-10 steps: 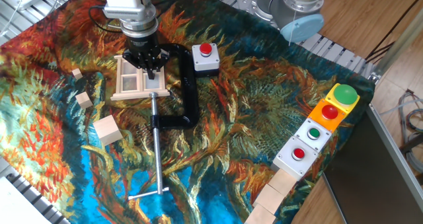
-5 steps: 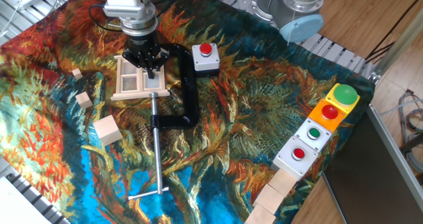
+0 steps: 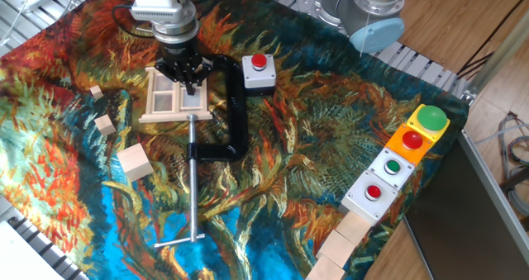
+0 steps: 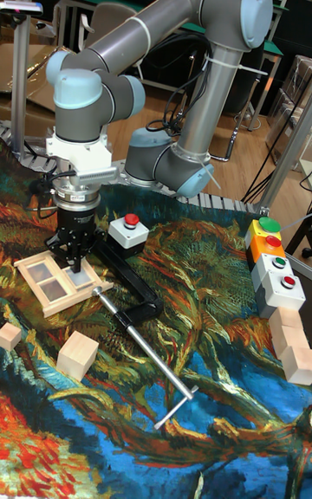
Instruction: Close a sliding window
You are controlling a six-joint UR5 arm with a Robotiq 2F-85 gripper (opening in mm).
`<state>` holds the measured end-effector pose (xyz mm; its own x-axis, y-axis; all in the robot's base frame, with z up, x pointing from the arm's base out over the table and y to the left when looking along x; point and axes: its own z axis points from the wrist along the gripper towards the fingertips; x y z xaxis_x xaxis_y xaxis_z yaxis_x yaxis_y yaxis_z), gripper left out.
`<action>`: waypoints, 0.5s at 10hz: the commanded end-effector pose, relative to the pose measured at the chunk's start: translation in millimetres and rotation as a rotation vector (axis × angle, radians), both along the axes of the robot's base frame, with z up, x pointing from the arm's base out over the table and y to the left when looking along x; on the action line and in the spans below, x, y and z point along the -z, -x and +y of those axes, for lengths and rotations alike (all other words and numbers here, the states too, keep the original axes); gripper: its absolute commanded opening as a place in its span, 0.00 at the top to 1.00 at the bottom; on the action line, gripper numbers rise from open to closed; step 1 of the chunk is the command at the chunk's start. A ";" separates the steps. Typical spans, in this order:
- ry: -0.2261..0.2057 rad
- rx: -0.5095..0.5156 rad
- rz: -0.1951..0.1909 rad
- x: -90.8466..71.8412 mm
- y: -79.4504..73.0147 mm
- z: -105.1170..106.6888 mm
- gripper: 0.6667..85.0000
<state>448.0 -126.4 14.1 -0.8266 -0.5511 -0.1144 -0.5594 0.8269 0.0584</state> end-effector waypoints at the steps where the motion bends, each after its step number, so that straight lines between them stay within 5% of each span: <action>1: 0.006 0.006 0.018 -3.2 5.0 -3.1 0.88; 5: 0.021 0.001 0.050 -8.1 19.7 -13.7 0.88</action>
